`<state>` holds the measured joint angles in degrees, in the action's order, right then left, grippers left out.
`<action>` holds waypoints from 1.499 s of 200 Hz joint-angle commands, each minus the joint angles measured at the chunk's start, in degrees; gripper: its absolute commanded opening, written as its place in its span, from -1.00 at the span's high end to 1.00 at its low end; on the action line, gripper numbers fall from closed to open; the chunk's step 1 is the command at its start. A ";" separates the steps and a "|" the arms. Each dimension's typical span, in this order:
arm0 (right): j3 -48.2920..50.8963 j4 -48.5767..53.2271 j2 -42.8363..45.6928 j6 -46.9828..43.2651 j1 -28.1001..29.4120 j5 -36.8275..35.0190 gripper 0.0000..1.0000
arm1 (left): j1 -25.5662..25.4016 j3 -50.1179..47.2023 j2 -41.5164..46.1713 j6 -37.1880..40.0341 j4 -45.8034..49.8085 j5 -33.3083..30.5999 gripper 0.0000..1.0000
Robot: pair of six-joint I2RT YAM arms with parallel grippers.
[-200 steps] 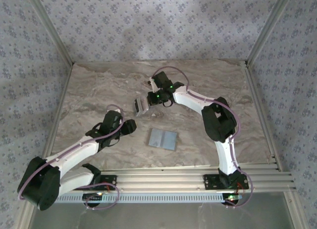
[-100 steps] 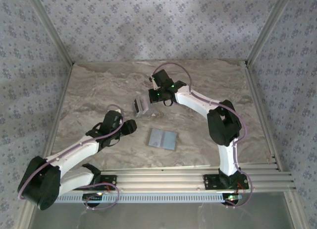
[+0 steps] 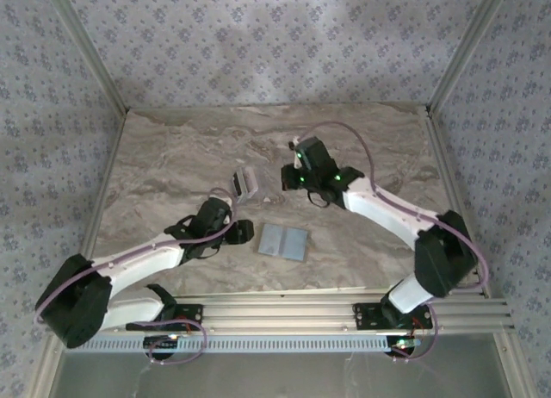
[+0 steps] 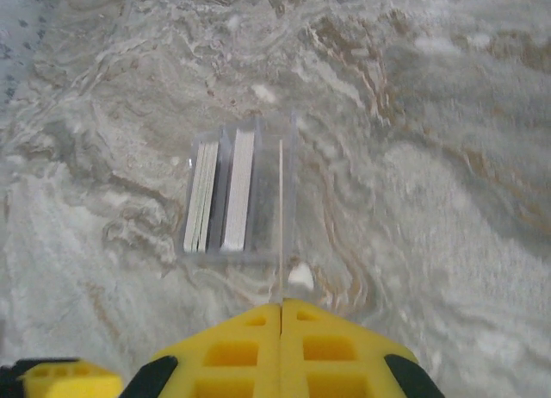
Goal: Put the credit cards into the card holder
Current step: Pick up the credit card from the storage box, then insert the credit card into the card slot.
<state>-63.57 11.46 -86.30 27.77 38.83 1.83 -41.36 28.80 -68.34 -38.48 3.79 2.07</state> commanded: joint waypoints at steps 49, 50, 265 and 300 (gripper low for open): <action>26.95 -9.13 18.83 12.84 0.60 12.18 1.00 | -10.48 8.20 -10.90 6.17 1.51 -8.21 -0.32; 27.20 -9.11 19.08 12.92 0.62 12.34 1.00 | -10.57 8.29 -11.05 6.20 1.54 -8.30 -0.32; 37.95 -18.16 12.84 13.90 -2.17 26.70 1.00 | -19.59 6.72 -16.75 -1.33 2.82 -19.14 -0.06; 37.86 -20.93 10.72 14.42 -2.09 28.88 1.00 | -19.54 6.54 -16.74 -1.25 2.29 -18.75 -0.06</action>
<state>-25.06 -7.07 -74.48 42.48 36.99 28.12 -60.55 36.14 -85.47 -39.31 4.25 -16.14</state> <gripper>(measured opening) 0.067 0.531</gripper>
